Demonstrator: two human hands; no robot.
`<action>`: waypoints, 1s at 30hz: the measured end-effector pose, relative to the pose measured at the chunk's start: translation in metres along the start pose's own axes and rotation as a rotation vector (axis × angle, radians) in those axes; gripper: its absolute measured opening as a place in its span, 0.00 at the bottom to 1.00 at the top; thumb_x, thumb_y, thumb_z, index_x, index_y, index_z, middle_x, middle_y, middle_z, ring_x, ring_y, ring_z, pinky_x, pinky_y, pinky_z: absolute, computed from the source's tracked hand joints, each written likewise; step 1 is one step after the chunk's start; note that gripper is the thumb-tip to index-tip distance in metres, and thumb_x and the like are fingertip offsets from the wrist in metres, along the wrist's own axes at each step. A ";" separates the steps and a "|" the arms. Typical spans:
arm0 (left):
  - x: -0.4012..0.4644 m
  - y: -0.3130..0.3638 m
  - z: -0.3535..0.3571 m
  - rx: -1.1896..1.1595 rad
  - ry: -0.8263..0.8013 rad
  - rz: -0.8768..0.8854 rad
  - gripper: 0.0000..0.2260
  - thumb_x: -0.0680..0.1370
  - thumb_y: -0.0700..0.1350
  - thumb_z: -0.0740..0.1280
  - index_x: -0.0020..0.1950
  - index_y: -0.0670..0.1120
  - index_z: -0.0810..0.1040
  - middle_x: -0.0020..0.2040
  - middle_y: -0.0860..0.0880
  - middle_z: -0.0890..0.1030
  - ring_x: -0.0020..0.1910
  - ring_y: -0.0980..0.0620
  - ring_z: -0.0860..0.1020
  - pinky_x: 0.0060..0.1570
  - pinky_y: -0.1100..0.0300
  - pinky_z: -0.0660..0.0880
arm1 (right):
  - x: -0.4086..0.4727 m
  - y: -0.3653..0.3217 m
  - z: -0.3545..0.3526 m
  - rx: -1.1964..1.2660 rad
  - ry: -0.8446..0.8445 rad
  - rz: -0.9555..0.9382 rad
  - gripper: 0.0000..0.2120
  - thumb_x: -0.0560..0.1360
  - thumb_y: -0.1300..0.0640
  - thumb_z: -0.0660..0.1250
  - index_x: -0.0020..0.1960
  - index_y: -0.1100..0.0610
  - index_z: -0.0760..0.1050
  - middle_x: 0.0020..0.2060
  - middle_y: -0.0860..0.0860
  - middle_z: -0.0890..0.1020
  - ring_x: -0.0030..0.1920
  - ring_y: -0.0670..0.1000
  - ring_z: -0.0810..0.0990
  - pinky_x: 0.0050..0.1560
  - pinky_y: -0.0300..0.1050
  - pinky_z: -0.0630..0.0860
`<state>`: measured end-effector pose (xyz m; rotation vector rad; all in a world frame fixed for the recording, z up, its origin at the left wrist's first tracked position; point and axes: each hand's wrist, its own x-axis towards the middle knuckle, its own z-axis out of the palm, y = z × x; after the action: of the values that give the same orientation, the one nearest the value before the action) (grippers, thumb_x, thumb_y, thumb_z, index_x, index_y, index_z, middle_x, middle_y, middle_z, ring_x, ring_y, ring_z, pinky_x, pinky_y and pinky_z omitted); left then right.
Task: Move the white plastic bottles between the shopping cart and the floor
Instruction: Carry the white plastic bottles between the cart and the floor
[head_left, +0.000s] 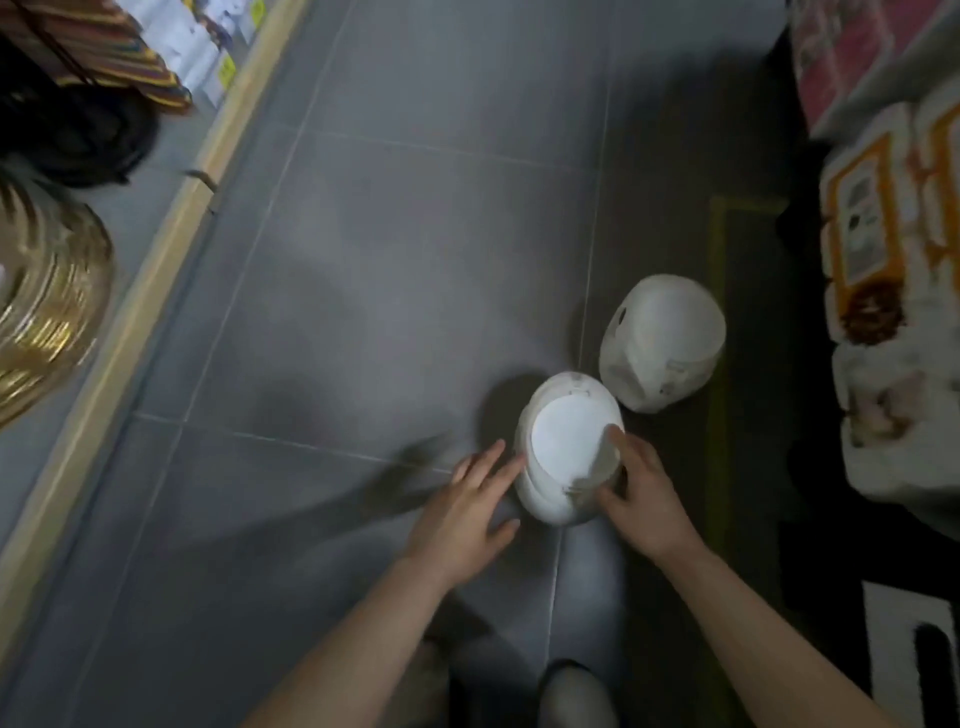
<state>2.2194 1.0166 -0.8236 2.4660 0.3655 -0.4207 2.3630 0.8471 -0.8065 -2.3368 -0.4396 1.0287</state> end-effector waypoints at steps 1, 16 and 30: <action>-0.001 -0.002 0.001 -0.006 0.004 0.004 0.32 0.78 0.53 0.63 0.77 0.58 0.48 0.78 0.52 0.50 0.75 0.49 0.53 0.71 0.57 0.57 | -0.002 0.004 0.004 -0.006 0.016 -0.007 0.34 0.75 0.60 0.66 0.76 0.53 0.54 0.73 0.54 0.56 0.69 0.55 0.65 0.66 0.39 0.61; -0.016 -0.050 0.037 0.005 0.114 -0.084 0.54 0.64 0.56 0.77 0.68 0.74 0.35 0.75 0.50 0.32 0.76 0.41 0.39 0.71 0.41 0.55 | 0.029 0.013 0.019 -0.401 -0.222 -0.340 0.49 0.66 0.50 0.77 0.72 0.32 0.45 0.76 0.49 0.41 0.75 0.53 0.42 0.74 0.54 0.49; -0.042 -0.029 -0.063 -0.395 0.198 -0.037 0.42 0.60 0.63 0.72 0.71 0.67 0.56 0.71 0.50 0.53 0.73 0.51 0.58 0.72 0.60 0.60 | -0.006 -0.063 -0.011 0.008 -0.300 -0.450 0.48 0.61 0.46 0.79 0.71 0.33 0.53 0.66 0.39 0.60 0.68 0.36 0.59 0.71 0.39 0.64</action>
<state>2.1843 1.0712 -0.7745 2.1188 0.5229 -0.1033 2.3623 0.8905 -0.7595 -1.9452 -1.0192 1.1446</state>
